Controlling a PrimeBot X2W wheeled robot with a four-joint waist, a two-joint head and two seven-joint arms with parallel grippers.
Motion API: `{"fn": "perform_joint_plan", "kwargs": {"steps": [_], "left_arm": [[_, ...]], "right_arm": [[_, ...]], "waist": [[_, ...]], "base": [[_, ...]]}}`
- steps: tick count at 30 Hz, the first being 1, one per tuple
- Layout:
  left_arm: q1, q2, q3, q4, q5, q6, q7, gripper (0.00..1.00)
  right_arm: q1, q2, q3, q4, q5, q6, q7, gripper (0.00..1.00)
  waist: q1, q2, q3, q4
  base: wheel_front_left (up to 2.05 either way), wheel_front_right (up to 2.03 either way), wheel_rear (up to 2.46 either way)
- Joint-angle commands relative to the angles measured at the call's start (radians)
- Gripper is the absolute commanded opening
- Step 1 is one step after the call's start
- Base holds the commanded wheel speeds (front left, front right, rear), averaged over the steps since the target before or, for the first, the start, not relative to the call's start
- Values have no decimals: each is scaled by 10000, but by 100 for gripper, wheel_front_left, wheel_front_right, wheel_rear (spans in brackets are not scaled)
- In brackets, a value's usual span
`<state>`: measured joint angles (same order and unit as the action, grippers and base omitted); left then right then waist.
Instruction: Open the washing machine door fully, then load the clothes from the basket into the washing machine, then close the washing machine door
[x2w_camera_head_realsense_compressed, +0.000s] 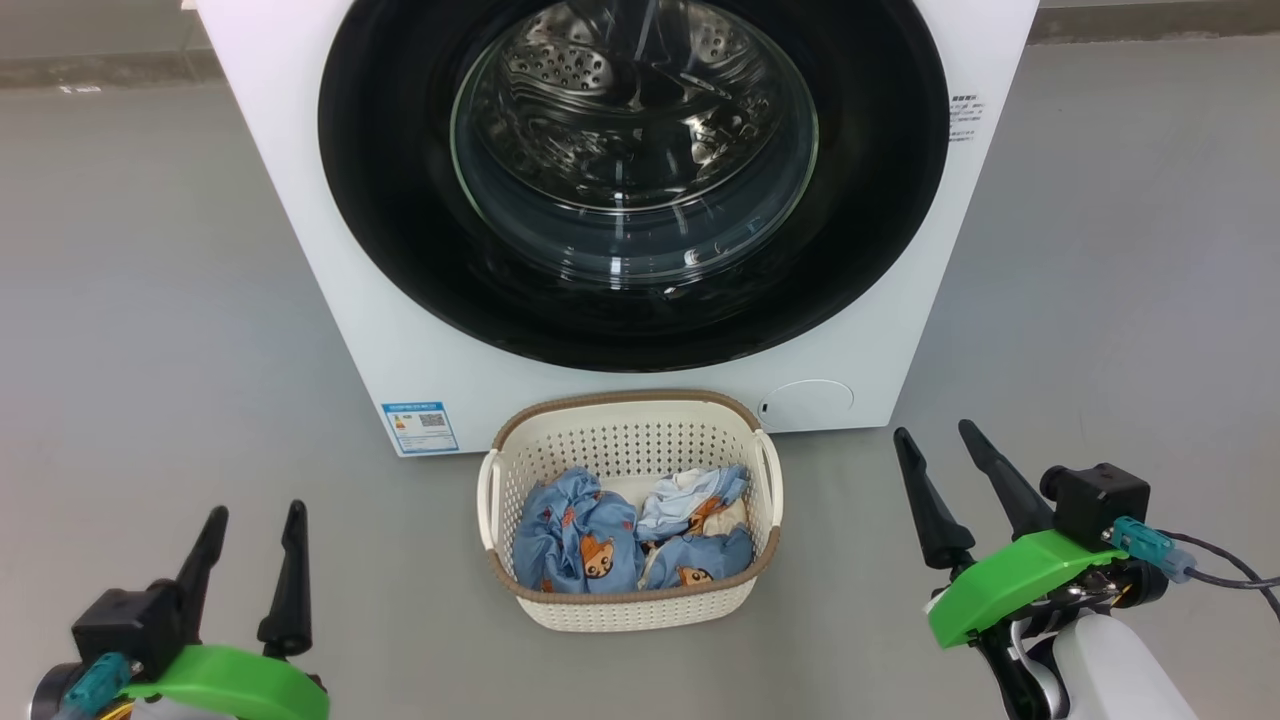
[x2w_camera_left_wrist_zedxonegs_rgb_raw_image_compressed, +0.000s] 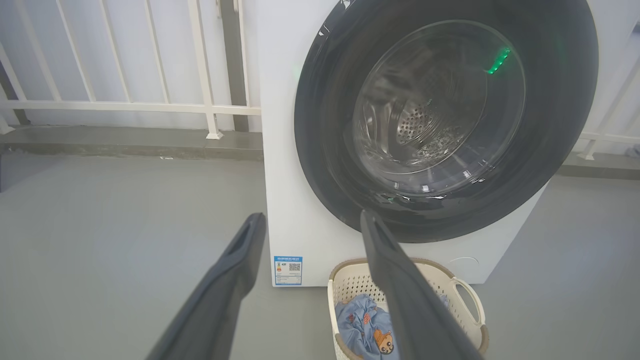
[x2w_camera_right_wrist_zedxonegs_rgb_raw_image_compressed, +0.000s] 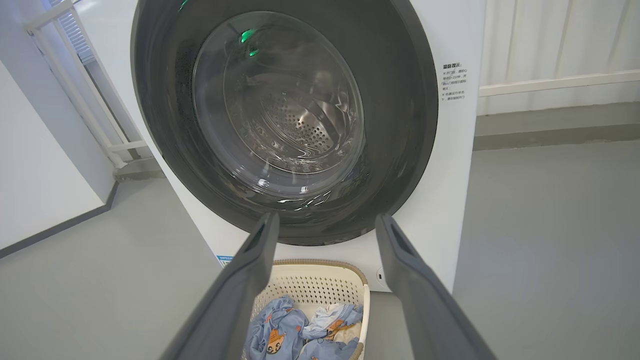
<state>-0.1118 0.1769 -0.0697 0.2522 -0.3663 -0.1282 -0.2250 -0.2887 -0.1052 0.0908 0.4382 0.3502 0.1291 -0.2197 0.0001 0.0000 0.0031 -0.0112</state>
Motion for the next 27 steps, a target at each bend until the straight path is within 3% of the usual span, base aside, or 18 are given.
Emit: {"fn": "perform_joint_plan", "kwargs": {"steps": [1,8,27], "left_arm": [[-460,334,365,-179,332,-23,-145,100],[-444,268,547,6,1329,-25,-367,100],[-630,21,1126,786,1587,282,-368,100]], "right_arm": [[-479,-64,309,-164,-314,15,-141,100],[-593,-37,364,-14,-1280,16,-208,100],[-571,234,-446,-108,-1961,16,-235,100]], "waist": [[0,0,0,2],[0,0,-11,-9],[0,0,83,-71]], "base": [[0,0,0],[0,0,0],[0,0,0]]}}
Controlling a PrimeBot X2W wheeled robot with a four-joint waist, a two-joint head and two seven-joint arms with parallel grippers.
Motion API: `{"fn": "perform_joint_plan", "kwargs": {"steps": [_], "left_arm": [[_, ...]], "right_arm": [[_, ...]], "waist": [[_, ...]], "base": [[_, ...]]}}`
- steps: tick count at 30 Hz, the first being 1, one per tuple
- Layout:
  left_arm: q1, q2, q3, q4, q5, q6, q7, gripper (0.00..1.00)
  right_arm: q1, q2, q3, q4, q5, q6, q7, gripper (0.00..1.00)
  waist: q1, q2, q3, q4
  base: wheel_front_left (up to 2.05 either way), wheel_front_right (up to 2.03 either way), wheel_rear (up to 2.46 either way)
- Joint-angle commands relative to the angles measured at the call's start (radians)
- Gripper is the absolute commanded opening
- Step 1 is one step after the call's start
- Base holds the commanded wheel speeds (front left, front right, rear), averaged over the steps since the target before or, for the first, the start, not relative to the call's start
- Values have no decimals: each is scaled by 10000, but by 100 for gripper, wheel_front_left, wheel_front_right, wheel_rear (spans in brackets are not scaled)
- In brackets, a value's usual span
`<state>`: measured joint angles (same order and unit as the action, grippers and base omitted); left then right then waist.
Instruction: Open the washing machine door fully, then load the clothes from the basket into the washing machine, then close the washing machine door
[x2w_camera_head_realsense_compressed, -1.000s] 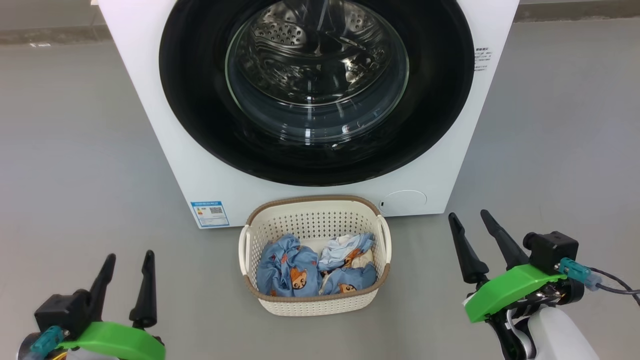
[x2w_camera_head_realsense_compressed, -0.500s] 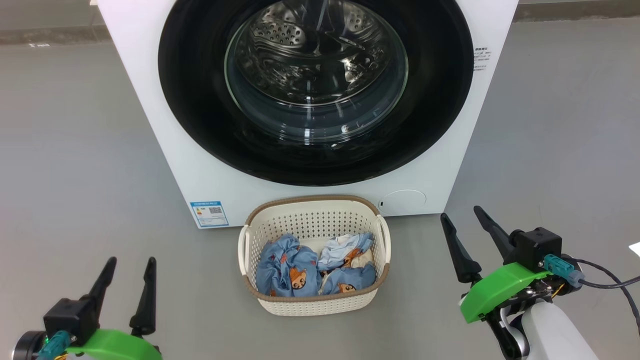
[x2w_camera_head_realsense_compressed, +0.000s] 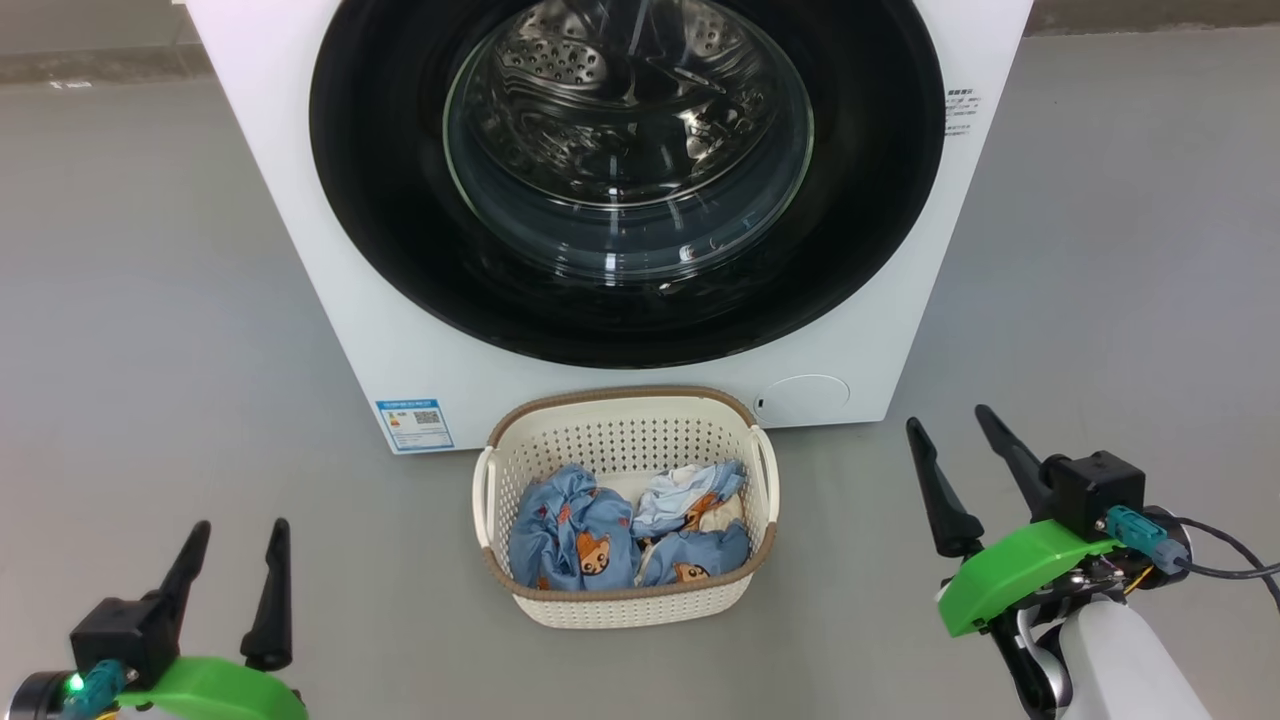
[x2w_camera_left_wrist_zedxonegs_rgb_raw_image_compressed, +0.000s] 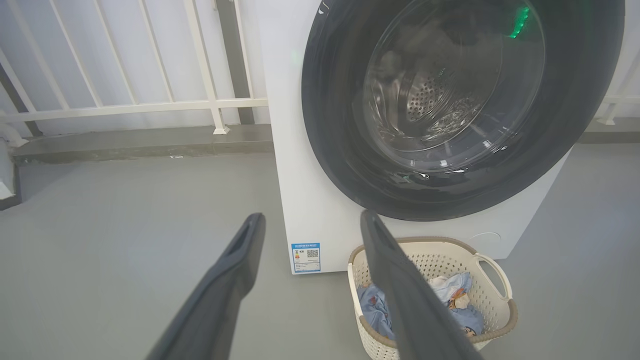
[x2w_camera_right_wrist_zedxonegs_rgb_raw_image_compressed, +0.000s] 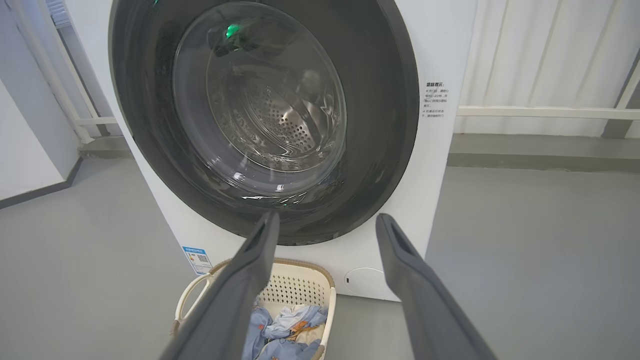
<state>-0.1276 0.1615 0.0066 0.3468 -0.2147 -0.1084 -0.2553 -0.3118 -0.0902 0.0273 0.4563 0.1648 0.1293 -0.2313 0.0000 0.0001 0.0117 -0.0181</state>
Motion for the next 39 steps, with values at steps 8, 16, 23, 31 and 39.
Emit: {"fn": "perform_joint_plan", "kwargs": {"steps": [8,16,23,31,39], "left_arm": [[-516,130,535,26,156,259,-65,100],[-544,38,730,-2,112,325,-65,100],[-594,39,792,82,115,310,-65,100],[-691,59,834,163,133,191,-65,100],[-701,73,871,191,237,133,-65,100]], "right_arm": [[-298,248,-298,-282,-518,14,-159,100],[-274,348,-521,-239,-754,14,-107,100],[-295,376,-611,-197,-854,14,-98,100],[-310,392,-614,-165,-892,14,-80,100],[-245,397,-594,-232,-865,14,-15,100]], "waist": [[0,-1,-4,-23],[0,-1,0,-38],[0,-1,-1,-51],[0,-1,-19,-54],[0,-1,-11,-57]], "base": [[0,0,0],[0,0,0],[0,0,0],[0,0,0],[3,3,-6]]}}
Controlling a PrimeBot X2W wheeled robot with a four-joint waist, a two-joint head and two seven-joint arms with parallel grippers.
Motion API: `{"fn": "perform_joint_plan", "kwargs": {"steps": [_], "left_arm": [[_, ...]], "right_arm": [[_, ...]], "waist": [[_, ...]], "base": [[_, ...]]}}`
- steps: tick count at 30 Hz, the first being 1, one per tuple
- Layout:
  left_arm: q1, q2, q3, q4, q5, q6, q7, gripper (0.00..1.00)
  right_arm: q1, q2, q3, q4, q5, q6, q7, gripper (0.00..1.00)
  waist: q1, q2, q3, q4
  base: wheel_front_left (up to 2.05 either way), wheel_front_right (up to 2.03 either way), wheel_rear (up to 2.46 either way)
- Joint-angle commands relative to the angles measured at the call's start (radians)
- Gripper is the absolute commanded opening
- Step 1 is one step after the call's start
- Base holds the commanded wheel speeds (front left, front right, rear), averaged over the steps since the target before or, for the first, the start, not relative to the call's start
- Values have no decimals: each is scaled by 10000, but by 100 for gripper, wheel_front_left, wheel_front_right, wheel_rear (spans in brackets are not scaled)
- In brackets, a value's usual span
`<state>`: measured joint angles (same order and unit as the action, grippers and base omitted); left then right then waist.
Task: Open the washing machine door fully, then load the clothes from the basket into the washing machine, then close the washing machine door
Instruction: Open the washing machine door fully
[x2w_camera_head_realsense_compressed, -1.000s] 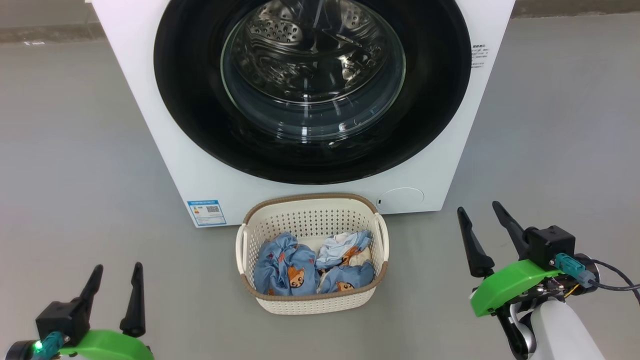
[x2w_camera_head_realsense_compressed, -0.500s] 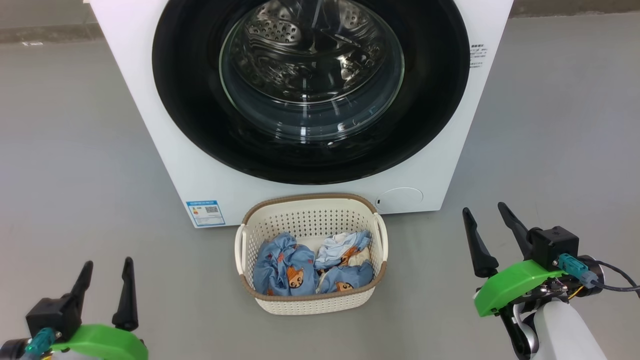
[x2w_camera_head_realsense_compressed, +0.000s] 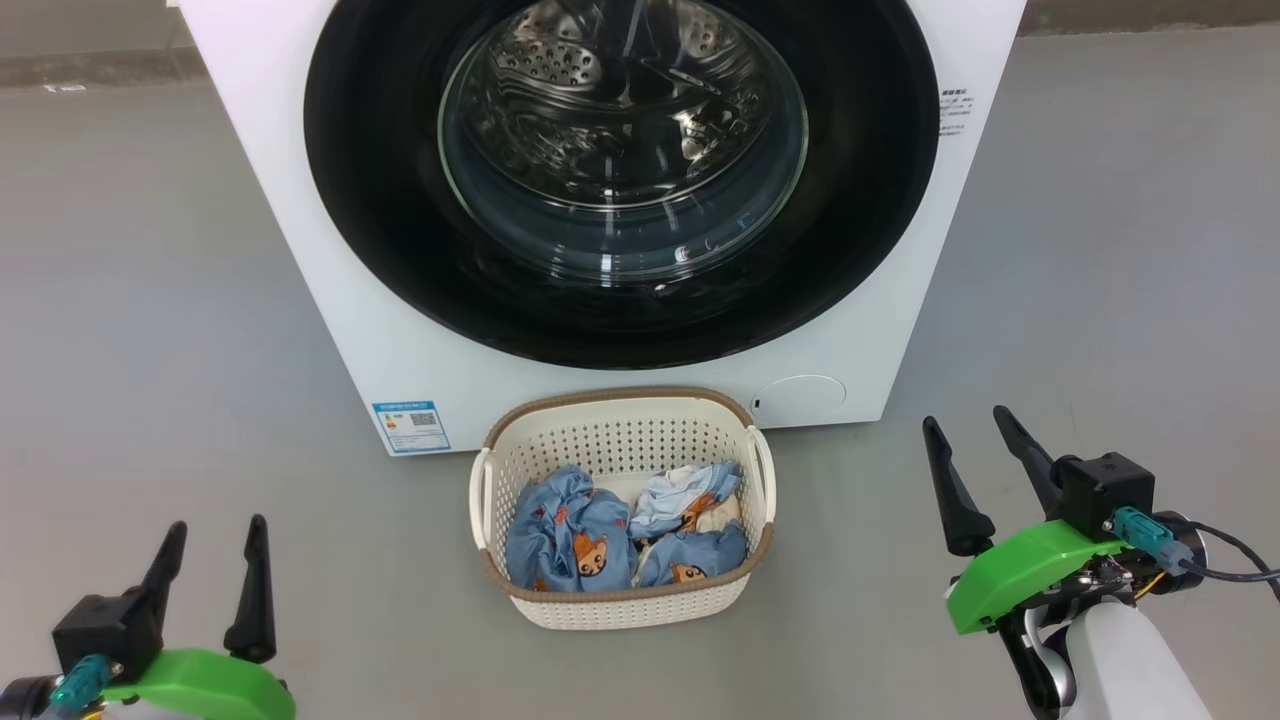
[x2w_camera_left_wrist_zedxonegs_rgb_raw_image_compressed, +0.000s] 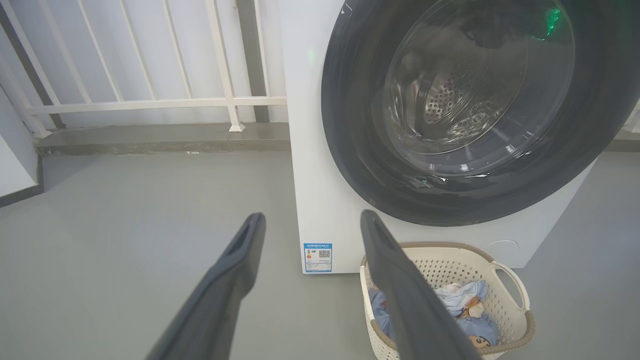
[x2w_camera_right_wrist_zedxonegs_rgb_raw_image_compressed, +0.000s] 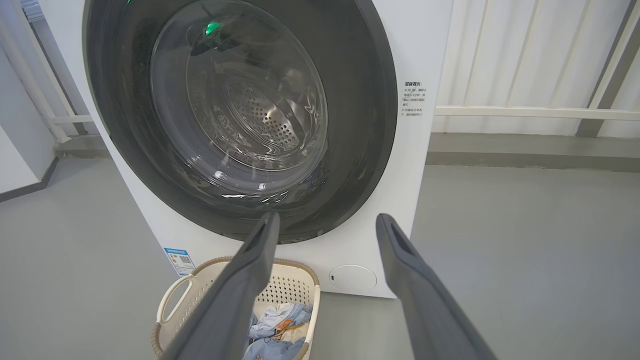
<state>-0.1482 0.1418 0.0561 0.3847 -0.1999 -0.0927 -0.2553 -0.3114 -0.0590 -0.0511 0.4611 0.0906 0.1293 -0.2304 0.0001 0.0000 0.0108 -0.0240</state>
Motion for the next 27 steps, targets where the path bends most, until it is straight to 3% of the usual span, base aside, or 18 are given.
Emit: {"fn": "perform_joint_plan", "kwargs": {"steps": [1,10,27], "left_arm": [[-491,269,379,-186,112,-22,-65,100],[-533,205,446,-233,168,-36,-65,100],[-577,132,621,-344,191,-91,-65,100]], "right_arm": [[-244,85,183,-291,-118,14,-19,100],[-291,86,174,-279,-105,14,19,100],[-269,87,164,-202,-25,14,15,100]], "waist": [[0,0,-3,2],[0,0,10,33],[-1,0,60,42]], "base": [[23,23,-47],[63,63,-125],[119,119,-239]]}}
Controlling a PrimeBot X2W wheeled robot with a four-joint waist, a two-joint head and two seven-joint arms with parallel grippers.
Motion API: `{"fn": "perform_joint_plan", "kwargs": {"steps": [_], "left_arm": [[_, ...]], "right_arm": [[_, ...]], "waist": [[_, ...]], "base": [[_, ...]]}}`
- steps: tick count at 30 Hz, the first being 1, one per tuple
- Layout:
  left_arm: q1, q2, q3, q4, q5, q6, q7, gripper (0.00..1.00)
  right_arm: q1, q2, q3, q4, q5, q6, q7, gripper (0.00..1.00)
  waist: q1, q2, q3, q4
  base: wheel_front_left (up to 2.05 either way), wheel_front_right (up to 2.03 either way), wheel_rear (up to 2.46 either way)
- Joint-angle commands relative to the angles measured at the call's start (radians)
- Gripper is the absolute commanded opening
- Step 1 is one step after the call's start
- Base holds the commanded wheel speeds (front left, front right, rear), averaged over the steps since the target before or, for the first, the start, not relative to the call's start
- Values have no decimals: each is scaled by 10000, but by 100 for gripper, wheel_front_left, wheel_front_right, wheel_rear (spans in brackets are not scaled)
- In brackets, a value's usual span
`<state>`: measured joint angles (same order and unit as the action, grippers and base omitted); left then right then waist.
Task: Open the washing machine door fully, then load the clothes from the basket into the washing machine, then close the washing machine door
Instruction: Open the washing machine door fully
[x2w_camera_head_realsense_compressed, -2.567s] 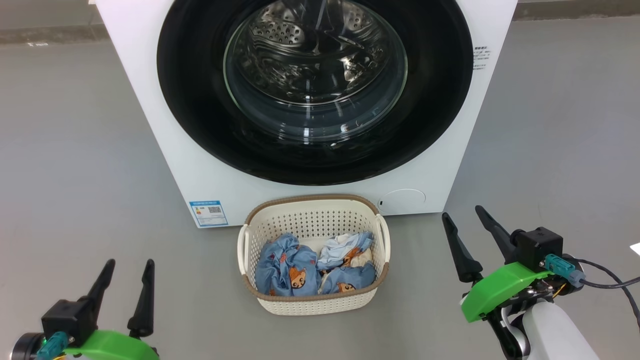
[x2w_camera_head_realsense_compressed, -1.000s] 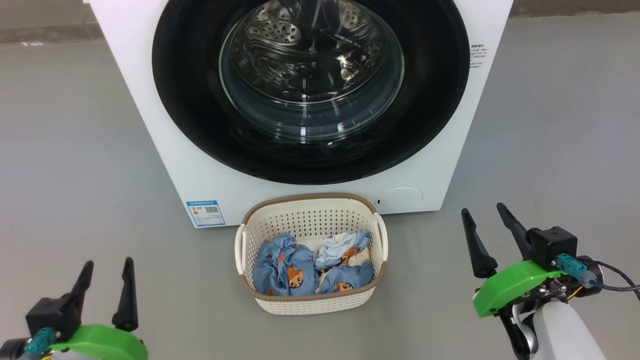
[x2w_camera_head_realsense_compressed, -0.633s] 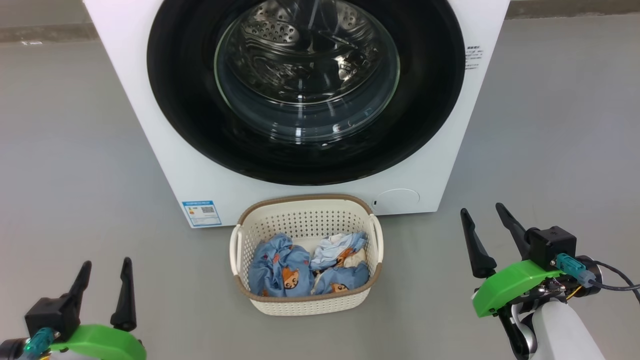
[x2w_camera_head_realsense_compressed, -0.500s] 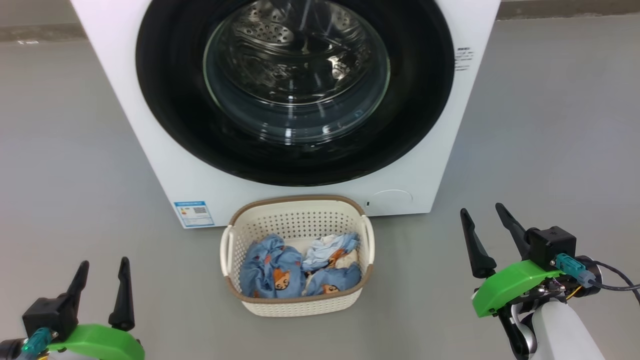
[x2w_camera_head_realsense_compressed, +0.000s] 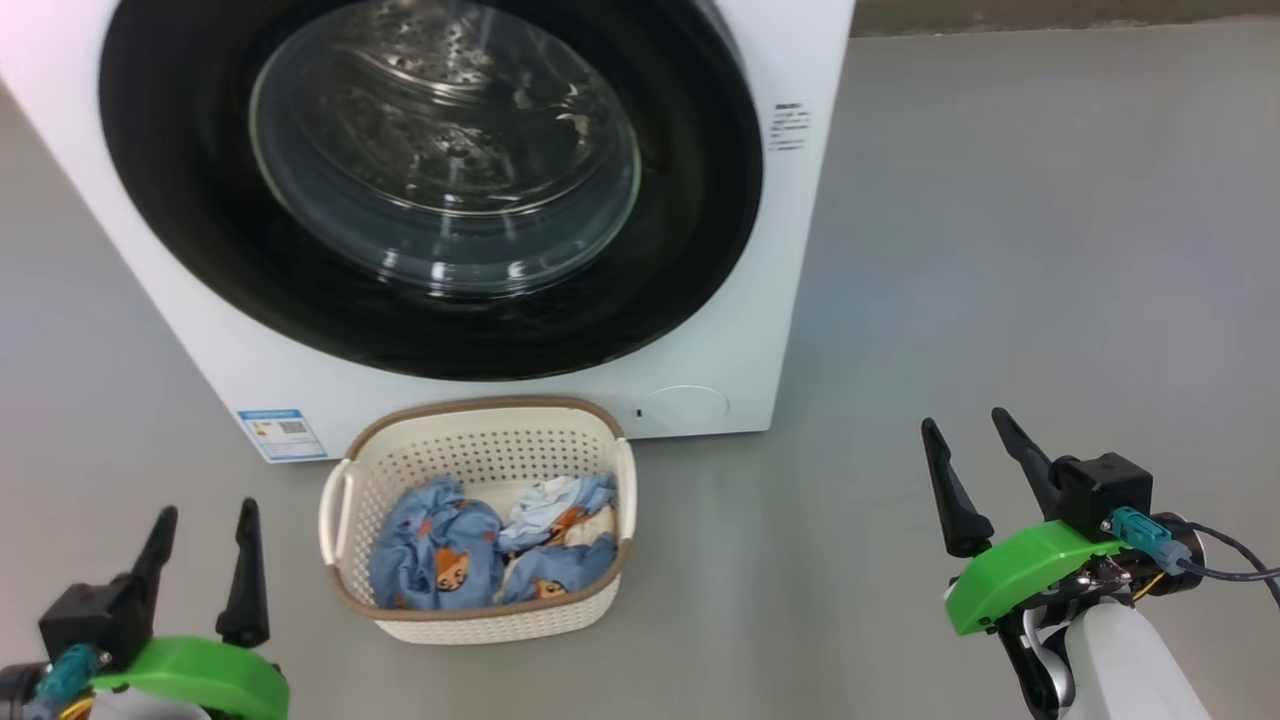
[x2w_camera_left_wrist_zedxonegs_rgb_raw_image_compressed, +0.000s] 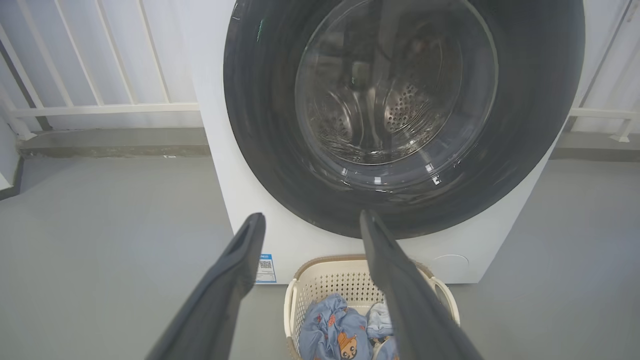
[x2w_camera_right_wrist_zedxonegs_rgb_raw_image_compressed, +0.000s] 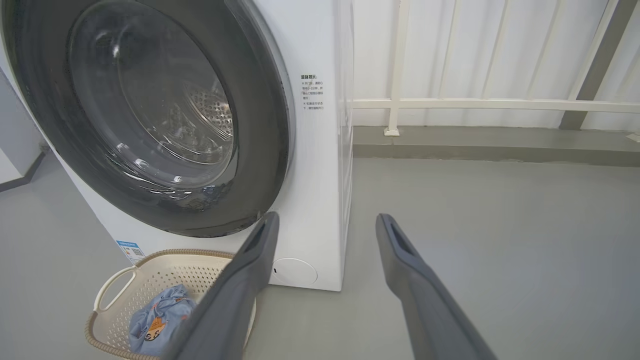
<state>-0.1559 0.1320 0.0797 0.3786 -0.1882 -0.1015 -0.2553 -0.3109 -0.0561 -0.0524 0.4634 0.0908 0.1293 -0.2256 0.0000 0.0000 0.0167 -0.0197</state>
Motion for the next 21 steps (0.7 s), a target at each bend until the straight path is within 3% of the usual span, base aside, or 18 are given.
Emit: {"fn": "perform_joint_plan", "kwargs": {"steps": [1,9,21], "left_arm": [[-498,214,410,-329,81,-2,-65,100],[-384,147,541,-464,269,47,-65,100],[-229,95,550,-555,413,-52,-65,100]], "right_arm": [[-284,58,175,-223,-18,14,-39,100],[-273,58,214,-265,34,14,-114,100],[-186,58,231,-283,11,14,-157,100]], "waist": [[0,0,16,-2],[0,0,23,24],[0,0,-51,70]], "base": [[100,100,-200],[61,61,-123],[3,3,-7]]}}
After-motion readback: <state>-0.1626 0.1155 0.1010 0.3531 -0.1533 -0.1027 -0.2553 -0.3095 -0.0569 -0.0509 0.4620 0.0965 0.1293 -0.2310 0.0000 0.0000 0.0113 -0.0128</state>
